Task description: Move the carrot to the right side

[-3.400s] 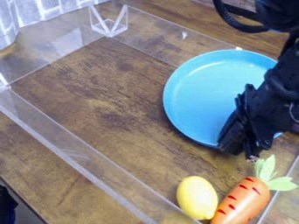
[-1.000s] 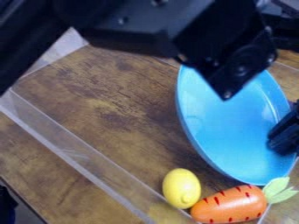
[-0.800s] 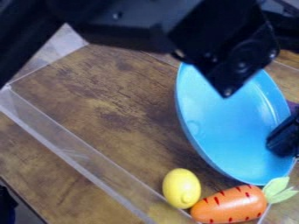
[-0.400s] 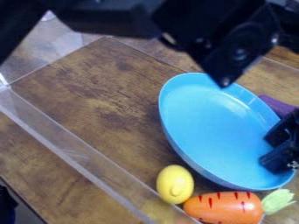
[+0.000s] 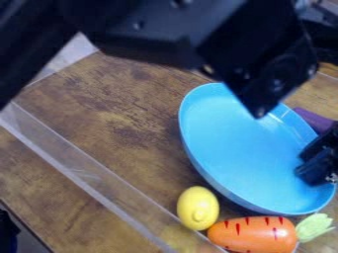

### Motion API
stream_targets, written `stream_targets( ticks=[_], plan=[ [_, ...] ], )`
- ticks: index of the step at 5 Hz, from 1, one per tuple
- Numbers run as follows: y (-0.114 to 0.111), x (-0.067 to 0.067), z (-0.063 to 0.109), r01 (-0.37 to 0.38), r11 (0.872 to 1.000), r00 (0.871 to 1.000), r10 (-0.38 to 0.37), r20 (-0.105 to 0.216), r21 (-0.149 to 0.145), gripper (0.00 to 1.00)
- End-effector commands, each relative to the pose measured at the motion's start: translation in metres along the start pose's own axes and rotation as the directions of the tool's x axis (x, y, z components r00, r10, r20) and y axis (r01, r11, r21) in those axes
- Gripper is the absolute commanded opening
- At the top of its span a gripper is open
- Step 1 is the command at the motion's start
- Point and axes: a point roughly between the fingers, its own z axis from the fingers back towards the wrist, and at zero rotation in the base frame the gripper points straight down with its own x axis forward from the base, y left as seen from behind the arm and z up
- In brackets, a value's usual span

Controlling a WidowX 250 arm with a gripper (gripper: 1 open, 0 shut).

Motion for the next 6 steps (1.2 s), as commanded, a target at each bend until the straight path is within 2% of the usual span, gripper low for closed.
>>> stream_targets(
  ticks=[1,3,5,6],
  plan=[
    [0.009,0.002,-0.003,0.064,0.998,0.998,-0.063,0.014,-0.021,1.0],
    [-0.002,0.003,-0.004,0.118,0.992,0.993,-0.119,-0.013,-0.033,1.0],
    [-0.032,0.004,-0.003,0.181,0.982,0.982,-0.183,-0.038,-0.051,1.0],
    [-0.047,-0.001,-0.001,0.204,0.977,0.978,-0.206,-0.042,-0.058,1.0]
  ],
)
